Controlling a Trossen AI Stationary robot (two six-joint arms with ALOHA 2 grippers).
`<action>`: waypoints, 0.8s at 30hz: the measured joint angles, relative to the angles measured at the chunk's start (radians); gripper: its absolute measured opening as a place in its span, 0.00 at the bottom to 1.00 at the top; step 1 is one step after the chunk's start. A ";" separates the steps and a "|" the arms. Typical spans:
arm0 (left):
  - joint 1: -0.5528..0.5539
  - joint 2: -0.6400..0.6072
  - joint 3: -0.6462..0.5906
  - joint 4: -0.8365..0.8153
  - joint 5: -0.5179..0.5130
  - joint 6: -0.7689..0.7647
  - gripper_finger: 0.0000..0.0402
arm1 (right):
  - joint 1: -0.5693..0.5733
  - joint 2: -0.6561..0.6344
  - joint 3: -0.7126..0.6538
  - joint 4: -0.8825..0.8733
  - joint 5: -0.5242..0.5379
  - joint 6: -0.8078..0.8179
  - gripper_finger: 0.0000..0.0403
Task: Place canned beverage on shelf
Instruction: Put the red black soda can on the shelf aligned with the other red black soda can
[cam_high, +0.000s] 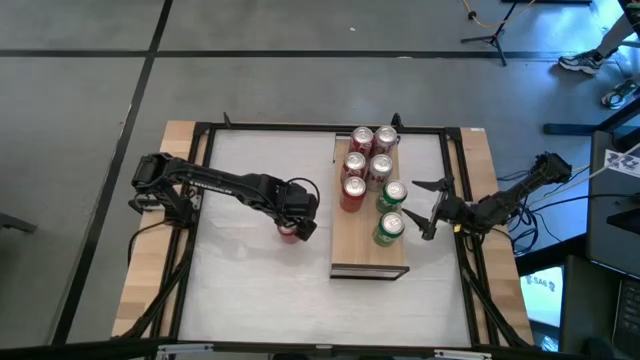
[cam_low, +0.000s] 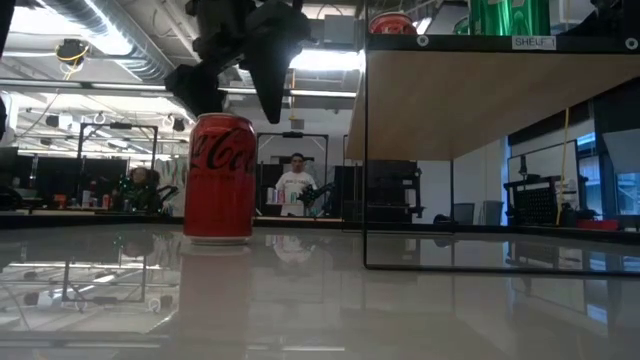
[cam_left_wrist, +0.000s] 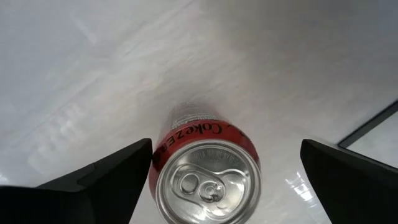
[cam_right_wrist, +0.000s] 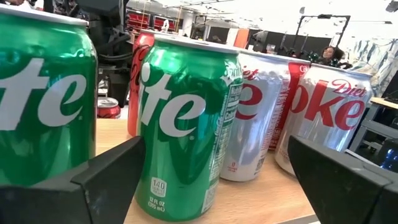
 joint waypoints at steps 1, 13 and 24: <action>0.000 0.000 0.000 -0.001 0.000 0.000 0.99 | 0.000 0.000 0.000 0.000 0.000 0.000 0.96; 0.000 -0.060 0.002 -0.025 0.003 -0.002 0.99 | 0.000 0.000 0.000 0.002 -0.086 0.033 0.96; -0.007 -0.082 0.002 -0.026 -0.001 -0.006 0.99 | 0.000 -0.001 0.000 -0.008 -0.063 0.036 0.96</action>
